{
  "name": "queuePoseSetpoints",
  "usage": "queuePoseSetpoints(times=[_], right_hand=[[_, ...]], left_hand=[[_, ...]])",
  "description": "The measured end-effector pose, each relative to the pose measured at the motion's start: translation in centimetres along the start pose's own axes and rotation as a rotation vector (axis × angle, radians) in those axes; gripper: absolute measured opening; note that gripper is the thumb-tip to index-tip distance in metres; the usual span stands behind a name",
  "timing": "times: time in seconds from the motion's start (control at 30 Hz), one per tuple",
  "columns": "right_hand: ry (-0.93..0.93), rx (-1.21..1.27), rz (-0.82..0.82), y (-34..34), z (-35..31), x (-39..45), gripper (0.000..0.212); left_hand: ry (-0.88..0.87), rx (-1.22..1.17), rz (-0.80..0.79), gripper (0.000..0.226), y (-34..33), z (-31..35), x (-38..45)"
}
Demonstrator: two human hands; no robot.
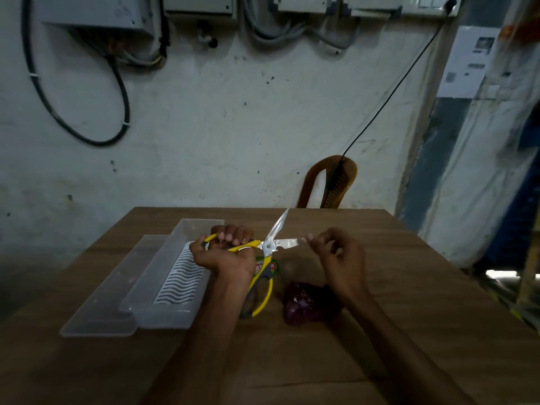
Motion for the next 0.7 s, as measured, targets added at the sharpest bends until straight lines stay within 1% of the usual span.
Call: queuePoseSetpoints(times=[0.03,0.07,0.1,0.17,0.2,0.23,0.27,0.3,0.37,0.43,0.5,0.6,0.7], right_hand=[[-0.032,0.064,0.098,0.2,-0.1,0.1,0.021],[-0.094,0.134,0.128,0.3,-0.2,0.3,0.024],[-0.178,0.219,0.115,0.1,-0.3,0.4,0.032],[-0.390,0.417,0.024,-1.0,-0.3,0.2,0.050],[-0.499,0.537,-0.056,-1.9,-0.3,-0.2,0.052],[-0.577,0.659,-0.147,-2.8,-0.6,-0.7,0.048],[-0.601,0.741,-0.209,-3.7,-0.9,-1.2,0.038],[-0.595,0.763,-0.222,-4.3,-1.1,-1.5,0.027],[-0.580,0.735,-0.140,-5.0,-1.3,-1.6,0.013],[-0.606,0.733,-0.086,-5.2,-1.4,-1.5,0.011],[-0.640,0.757,-0.091,-5.2,-1.2,-1.3,0.015],[-0.669,0.816,-0.073,-4.7,-0.6,-0.8,0.012],[-0.714,0.761,-0.030,-3.8,0.3,-0.3,0.008]], left_hand=[[0.001,0.003,-0.003,0.027,0.0,-0.1,0.0],[0.002,0.006,-0.004,0.028,0.0,-0.2,-0.1],[0.002,0.009,-0.005,0.028,-0.1,-0.4,-0.2],[0.000,0.016,-0.005,0.028,-0.1,-0.6,-0.4],[-0.001,0.016,-0.003,0.028,-0.1,-0.7,-0.5],[0.001,0.014,-0.001,0.028,-0.1,-0.8,-0.5],[0.001,0.016,0.001,0.029,-0.1,-0.9,-0.5],[0.000,0.020,0.001,0.029,-0.1,-1.0,-0.5],[-0.004,0.020,0.002,0.029,-0.2,-1.1,-0.7],[-0.011,0.022,-0.005,0.029,-0.3,-1.1,-0.8],[-0.015,0.049,-0.019,0.028,-0.5,-1.0,-0.9],[-0.005,0.058,-0.033,0.028,-0.6,-0.9,-0.9],[-0.004,0.057,-0.033,0.028,-0.6,-0.8,-0.9]])
Point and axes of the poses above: each hand's wrist, its own x-axis towards the middle knuckle, its own y-axis out of the back of the hand, z = x × y, the point moved 2 cm from there along x, towards the middle knuckle, and after that the axes turned 6 degrees about y, right-handed, at the moved point
